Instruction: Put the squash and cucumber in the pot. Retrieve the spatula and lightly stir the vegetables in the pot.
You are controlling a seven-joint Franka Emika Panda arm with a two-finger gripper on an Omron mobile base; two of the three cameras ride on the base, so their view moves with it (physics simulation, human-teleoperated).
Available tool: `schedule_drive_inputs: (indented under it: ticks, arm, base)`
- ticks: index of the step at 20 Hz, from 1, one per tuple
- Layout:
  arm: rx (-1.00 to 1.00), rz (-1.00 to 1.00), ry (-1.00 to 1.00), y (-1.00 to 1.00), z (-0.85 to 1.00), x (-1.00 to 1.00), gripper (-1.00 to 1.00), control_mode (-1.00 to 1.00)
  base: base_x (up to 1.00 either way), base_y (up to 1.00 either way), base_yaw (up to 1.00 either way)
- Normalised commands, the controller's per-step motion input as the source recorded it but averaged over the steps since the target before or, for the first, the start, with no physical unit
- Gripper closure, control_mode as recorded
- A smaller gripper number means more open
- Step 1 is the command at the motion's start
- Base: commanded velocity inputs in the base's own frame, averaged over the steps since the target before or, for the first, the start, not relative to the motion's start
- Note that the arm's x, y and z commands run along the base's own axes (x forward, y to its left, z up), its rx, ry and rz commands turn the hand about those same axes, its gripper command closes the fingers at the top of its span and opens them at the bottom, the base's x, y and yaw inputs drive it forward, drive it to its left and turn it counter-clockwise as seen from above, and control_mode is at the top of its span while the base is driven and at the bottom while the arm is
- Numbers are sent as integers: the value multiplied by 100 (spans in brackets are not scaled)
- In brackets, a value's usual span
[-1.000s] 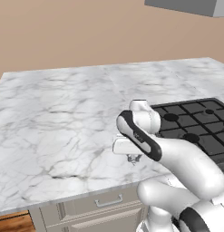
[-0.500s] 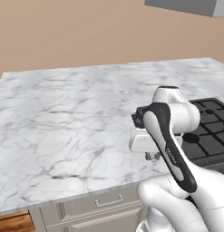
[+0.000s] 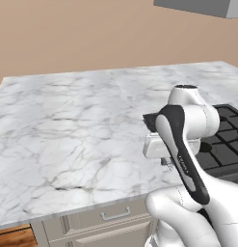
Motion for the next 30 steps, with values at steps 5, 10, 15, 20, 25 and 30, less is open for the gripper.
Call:
schedule_drive_inputs:
  ticks: [5, 10, 15, 20, 25, 30]
  arm:
    - [0, 0, 0, 0, 0, 0, 100, -100]
    - [0, 0, 0, 0, 0, 0, 100, 100]
    - [0, 0, 0, 0, 0, 0, 100, 100]
    - [0, 0, 0, 0, 0, 0, 100, 100]
    - [0, 0, 0, 0, 0, 0, 100, 100]
    - [0, 0, 0, 0, 0, 0, 100, 100]
  base:
    - [0, 0, 0]
    - [-44, -15, -1]
    - [-79, -55, -8]
    - [-3, -100, -3]
    - [8, -100, 4]
    - [2, -100, 8]
